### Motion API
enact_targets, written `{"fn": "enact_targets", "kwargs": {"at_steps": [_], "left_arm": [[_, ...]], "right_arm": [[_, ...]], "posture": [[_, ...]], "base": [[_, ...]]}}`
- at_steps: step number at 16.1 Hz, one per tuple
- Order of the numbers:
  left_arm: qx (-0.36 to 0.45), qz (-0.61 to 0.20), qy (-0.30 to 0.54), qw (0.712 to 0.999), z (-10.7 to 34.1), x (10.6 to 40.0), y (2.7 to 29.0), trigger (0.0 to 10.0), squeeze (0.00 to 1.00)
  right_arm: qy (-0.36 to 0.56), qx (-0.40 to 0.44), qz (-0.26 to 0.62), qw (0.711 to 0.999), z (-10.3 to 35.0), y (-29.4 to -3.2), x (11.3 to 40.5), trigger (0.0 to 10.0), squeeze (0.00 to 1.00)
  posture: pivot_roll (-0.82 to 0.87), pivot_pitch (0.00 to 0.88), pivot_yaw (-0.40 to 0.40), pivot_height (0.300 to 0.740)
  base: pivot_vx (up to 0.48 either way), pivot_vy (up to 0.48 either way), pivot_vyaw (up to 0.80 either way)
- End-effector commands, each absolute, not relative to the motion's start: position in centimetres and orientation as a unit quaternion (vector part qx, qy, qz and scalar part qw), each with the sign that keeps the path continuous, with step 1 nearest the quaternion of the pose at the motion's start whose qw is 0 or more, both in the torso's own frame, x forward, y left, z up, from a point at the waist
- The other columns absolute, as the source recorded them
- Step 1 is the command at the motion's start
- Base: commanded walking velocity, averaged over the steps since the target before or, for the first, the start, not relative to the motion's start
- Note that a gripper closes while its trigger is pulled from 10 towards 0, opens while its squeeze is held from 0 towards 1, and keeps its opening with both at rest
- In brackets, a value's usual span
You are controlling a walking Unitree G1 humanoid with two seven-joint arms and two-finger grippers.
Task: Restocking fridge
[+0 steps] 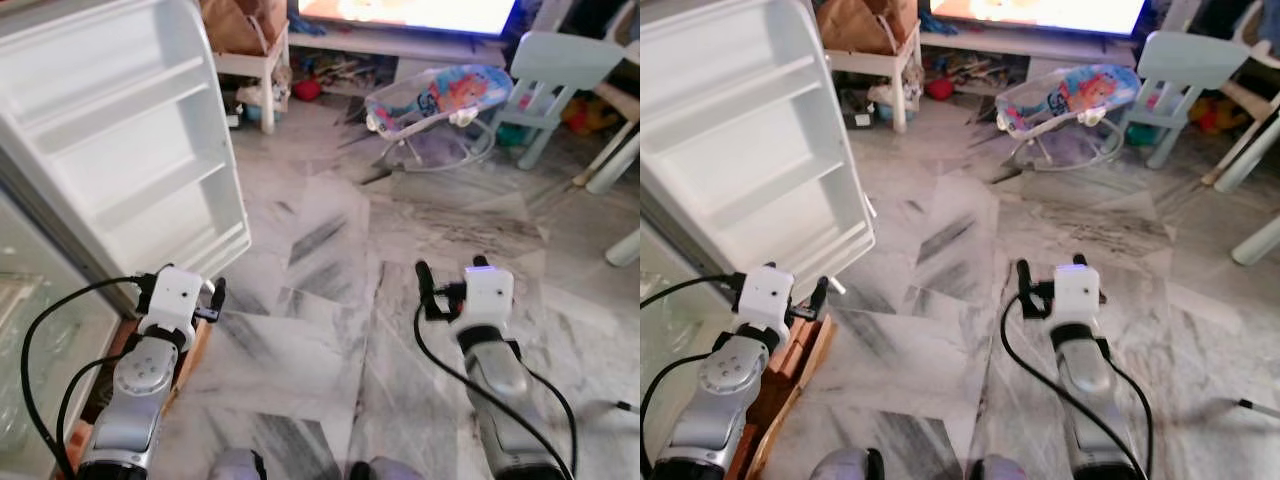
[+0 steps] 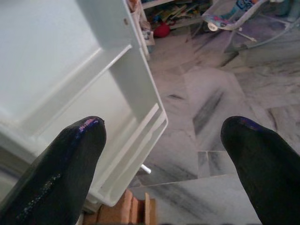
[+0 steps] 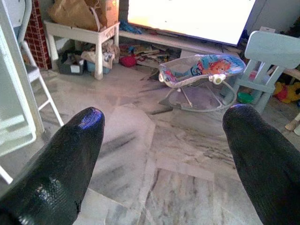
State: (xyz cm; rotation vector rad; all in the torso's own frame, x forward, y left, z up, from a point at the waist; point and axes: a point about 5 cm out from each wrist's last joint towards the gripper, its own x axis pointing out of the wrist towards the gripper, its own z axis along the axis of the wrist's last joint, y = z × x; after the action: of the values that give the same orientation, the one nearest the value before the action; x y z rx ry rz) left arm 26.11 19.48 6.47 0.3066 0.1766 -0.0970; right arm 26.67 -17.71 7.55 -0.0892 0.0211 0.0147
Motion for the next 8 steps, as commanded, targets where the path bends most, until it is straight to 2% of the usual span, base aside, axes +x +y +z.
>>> {"fn": "enact_targets", "kwargs": {"at_steps": [1, 2, 3, 6, 8], "left_arm": [[0.15, -0.05, 0.087, 0.984, 6.3, 26.3, 19.2, 10.0, 0.0], [0.146, -0.044, 0.089, 0.984, 6.2, 26.4, 19.3, 10.0, 0.0], [0.145, -0.043, 0.09, 0.984, 6.1, 26.4, 19.3, 10.0, 0.0], [0.142, -0.043, 0.092, 0.985, 5.7, 26.9, 19.0, 10.0, 0.0], [0.141, -0.05, 0.082, 0.985, 6.1, 27.4, 18.5, 10.0, 0.0]], "right_arm": [[0.019, -0.038, -0.007, 0.999, 7.1, -18.2, 26.6, 10.0, 0.0], [0.026, -0.038, -0.006, 0.999, 6.8, -18.1, 26.6, 10.0, 0.0], [0.028, -0.036, -0.004, 0.999, 6.7, -18.0, 26.5, 10.0, 0.0], [0.029, -0.034, 0.01, 0.999, 6.5, -17.3, 26.7, 10.0, 0.0], [0.019, -0.038, 0.012, 0.999, 7.0, -17.3, 27.1, 10.0, 0.0]], "posture": [[0.07, 0.058, -0.033, 0.74], [0.07, 0.057, -0.039, 0.74], [0.07, 0.057, -0.039, 0.74], [0.07, 0.059, -0.052, 0.74], [0.06, 0.066, -0.05, 0.74]], "base": [[0.0, -0.465, 0.0], [0.0, -0.461, 0.0], [0.0, -0.461, -0.58], [0.0, -0.464, -0.8], [0.0, 0.0, -0.8]]}}
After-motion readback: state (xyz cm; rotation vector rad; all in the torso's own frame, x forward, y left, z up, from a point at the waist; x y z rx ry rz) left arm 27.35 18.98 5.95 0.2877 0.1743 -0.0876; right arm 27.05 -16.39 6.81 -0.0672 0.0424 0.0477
